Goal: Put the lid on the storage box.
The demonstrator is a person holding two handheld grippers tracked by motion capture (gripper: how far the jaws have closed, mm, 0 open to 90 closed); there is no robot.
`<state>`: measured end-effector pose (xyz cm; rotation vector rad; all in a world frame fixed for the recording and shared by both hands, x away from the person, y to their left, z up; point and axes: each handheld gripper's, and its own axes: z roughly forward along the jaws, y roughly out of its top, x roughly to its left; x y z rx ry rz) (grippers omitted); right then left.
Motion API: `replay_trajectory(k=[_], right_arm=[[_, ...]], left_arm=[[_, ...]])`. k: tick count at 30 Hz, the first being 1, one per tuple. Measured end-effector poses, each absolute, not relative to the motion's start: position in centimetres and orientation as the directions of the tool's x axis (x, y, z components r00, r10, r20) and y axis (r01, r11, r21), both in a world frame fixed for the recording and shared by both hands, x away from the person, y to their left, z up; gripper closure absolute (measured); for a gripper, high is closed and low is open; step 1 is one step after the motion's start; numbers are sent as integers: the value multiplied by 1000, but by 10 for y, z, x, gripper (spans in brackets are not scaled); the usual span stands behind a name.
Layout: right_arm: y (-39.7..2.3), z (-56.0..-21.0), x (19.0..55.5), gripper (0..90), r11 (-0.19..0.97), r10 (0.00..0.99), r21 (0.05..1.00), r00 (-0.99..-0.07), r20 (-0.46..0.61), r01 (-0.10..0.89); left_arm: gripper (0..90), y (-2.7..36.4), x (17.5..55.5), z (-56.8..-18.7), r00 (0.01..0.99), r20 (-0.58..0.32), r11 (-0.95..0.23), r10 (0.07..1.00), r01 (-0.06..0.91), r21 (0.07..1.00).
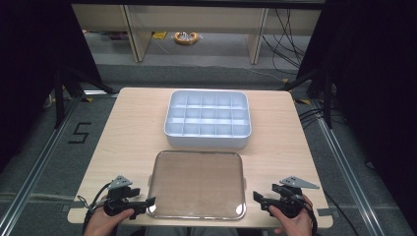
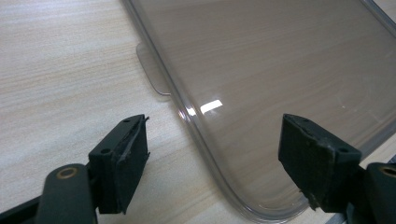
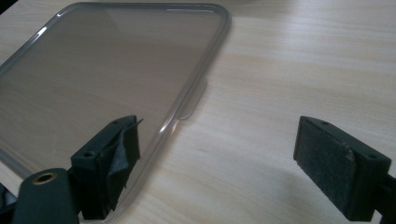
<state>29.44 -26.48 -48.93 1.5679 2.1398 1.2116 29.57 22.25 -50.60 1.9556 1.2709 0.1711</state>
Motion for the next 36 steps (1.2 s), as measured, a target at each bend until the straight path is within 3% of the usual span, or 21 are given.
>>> replay_trajectory(k=[17,24,27,29,30,31,36], right_arm=[[-251,-489,283,160,59,830,684,-416,371,727],[-249,-490,284,211,82,821,682,-437,366,726],[-242,-490,282,228,51,807,648,-414,422,760],[-241,-493,284,231,86,802,668,-449,394,740],[-239,-494,283,234,83,789,665,-457,411,742],[-236,-492,281,235,70,797,642,-430,424,763],[-232,-497,283,248,116,787,652,-470,400,749]], left_arm=[[273,221,293,-505,504,-318,-214,803,741,636],[304,220,292,-505,489,-337,-198,805,757,623],[327,217,290,-505,470,-353,-177,809,767,616],[349,215,287,-505,452,-365,-160,814,778,607],[362,215,288,-506,484,-329,-185,811,745,640],[373,214,286,-505,485,-328,-194,811,752,630],[398,207,282,-507,494,-316,-208,810,746,633]])
